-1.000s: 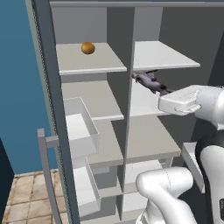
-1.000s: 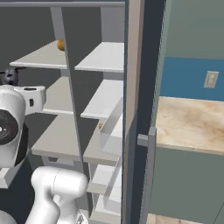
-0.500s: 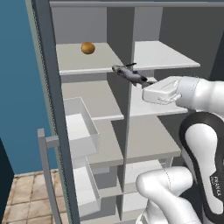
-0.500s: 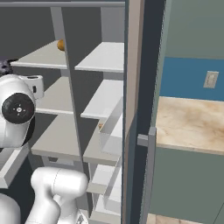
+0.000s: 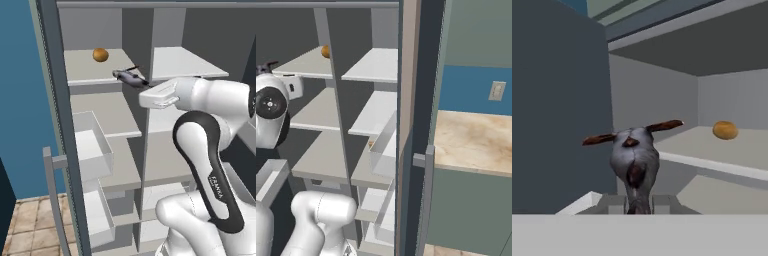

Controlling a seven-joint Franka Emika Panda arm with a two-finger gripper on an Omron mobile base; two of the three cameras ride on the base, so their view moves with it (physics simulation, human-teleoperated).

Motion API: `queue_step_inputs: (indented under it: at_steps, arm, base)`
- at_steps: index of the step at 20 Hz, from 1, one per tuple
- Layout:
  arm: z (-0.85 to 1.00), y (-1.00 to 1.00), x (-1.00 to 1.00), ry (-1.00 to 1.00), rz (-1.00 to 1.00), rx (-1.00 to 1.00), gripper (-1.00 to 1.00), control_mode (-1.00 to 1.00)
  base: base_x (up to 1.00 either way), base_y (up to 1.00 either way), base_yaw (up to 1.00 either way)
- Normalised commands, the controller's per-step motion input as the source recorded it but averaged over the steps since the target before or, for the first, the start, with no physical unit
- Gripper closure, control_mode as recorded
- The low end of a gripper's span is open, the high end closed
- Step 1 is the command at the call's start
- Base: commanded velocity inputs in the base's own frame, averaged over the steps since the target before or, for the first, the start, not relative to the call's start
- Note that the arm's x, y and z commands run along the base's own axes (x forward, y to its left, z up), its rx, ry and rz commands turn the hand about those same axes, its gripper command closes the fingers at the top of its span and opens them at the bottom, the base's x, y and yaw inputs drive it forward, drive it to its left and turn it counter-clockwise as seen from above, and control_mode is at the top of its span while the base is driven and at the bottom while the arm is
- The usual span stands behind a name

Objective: There's a fish in the fridge that needs to be moved to the freezer for freezing. Pick up the fish from the fridge, place it on any shelf in the freezer, and close the fridge and freezer doors when done.

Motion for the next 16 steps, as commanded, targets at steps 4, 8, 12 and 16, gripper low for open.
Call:
queue_step_inputs:
  at_steps: [4, 8, 12, 16]
  arm:
    - [0.00, 0.19, 0.62, 0.00, -0.03, -0.06, 1.00, -1.00]
    - [0.00, 0.12, 0.59, 0.02, -0.01, -0.04, 1.00, -1.00]
    - [0.00, 0.04, 0.61, 0.08, 0.00, -0.04, 1.00, -1.00]
    - [0.00, 0.23, 0.55, 0.02, 0.00, -0.11, 1.00, -1.00]
  base:
    - [0.00, 0.00, 0.00]
    - [0.00, 0.00, 0.00]
    - [0.00, 0.00, 0.00]
    - [0.00, 0.00, 0.00]
